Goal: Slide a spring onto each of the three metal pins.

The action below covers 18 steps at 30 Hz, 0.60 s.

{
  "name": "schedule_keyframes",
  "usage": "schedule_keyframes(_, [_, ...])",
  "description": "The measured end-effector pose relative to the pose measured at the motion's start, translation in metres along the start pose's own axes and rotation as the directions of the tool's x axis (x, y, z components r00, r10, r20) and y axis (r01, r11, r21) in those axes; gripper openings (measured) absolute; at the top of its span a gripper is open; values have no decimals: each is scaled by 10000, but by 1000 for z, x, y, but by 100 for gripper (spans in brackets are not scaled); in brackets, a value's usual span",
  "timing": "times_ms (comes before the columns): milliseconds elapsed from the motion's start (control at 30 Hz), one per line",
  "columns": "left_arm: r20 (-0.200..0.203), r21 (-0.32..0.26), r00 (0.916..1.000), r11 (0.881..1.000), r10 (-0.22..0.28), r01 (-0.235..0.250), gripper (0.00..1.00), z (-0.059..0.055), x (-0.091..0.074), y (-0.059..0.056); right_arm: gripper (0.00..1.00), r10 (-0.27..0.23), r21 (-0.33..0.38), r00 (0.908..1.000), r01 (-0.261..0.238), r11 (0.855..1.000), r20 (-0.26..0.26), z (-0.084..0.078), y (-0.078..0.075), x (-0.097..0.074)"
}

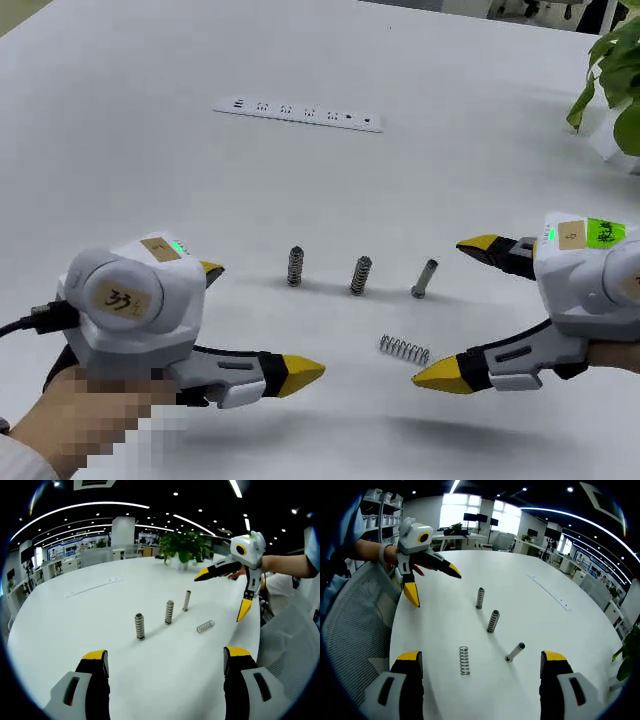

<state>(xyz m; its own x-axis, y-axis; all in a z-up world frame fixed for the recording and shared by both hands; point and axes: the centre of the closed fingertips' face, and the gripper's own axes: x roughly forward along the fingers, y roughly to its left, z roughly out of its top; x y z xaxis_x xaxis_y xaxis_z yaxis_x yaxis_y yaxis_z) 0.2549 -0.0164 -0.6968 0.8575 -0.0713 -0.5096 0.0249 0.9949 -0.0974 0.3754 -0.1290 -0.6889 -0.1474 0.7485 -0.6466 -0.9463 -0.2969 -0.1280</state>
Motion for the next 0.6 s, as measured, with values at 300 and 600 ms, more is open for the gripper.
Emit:
schedule_keyframes(300, [-266, 248, 9995, 9996, -155, 161, 97, 0, -1, -1, 99, -680, 964, 9971, 643, 9933, 348, -21, 0, -23])
schedule_keyframes(600, [-417, 569, 9989, 9980, -233, 257, 97, -1, -4, -2, 99, -971, 1467, 9942, 895, 9851, 454, -34, 7, -35])
